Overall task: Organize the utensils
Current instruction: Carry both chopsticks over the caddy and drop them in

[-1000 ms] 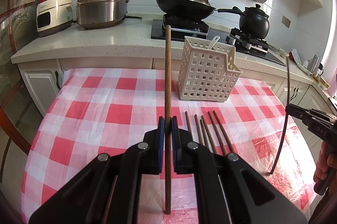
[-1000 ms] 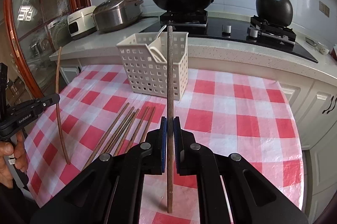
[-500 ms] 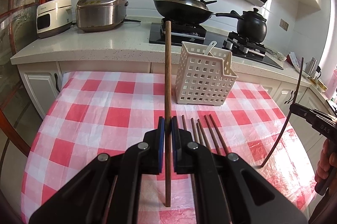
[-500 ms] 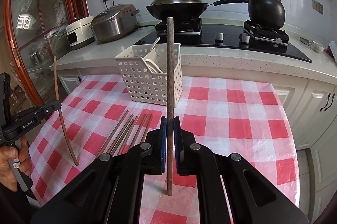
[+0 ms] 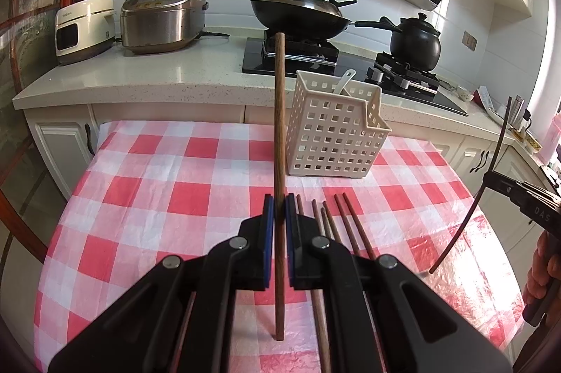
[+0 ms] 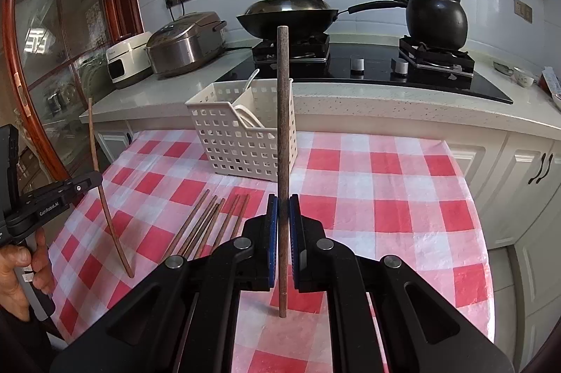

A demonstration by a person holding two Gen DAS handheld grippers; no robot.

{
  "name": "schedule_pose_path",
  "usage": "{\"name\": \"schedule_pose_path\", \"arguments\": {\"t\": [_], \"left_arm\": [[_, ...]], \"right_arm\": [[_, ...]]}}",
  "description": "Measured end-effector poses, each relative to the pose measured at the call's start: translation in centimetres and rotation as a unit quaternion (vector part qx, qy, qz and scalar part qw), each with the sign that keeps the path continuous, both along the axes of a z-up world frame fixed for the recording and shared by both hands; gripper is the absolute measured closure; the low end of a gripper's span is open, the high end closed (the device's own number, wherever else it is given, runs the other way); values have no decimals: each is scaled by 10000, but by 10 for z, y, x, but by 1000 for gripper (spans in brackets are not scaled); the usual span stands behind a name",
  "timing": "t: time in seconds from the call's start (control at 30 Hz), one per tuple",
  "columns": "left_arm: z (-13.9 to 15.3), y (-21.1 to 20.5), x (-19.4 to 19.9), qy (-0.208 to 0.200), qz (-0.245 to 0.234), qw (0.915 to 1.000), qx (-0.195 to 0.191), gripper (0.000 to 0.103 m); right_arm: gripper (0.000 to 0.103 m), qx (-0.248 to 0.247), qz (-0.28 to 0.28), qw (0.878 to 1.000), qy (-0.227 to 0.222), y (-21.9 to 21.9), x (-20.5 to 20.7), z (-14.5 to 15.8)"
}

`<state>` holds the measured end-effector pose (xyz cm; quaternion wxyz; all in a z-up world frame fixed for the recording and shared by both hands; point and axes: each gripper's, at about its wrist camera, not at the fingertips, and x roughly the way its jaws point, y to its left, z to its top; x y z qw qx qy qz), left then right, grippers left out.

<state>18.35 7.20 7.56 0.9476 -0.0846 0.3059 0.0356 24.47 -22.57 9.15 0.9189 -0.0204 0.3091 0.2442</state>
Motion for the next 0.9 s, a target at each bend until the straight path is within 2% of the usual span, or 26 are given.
{"name": "schedule_pose_path", "arguments": {"t": [0.2,0.4,0.7,0.9], "left_arm": [[17,-3,15,-117,-145,9998,-8,97],[49,-6,44,-311,-361,9989,-11,97],[128,-10,105,-915,-487,9945,136,97],[167,-17,146,-1229,-533,9908,201,97]], "right_arm": [[96,37,-24,10000,-30,3,11,11],[96,26,51,9998,-204,15,33,38],[96,180,65,9977,-650,40,86,102],[96,338,28,9955,-887,60,126,136]]}}
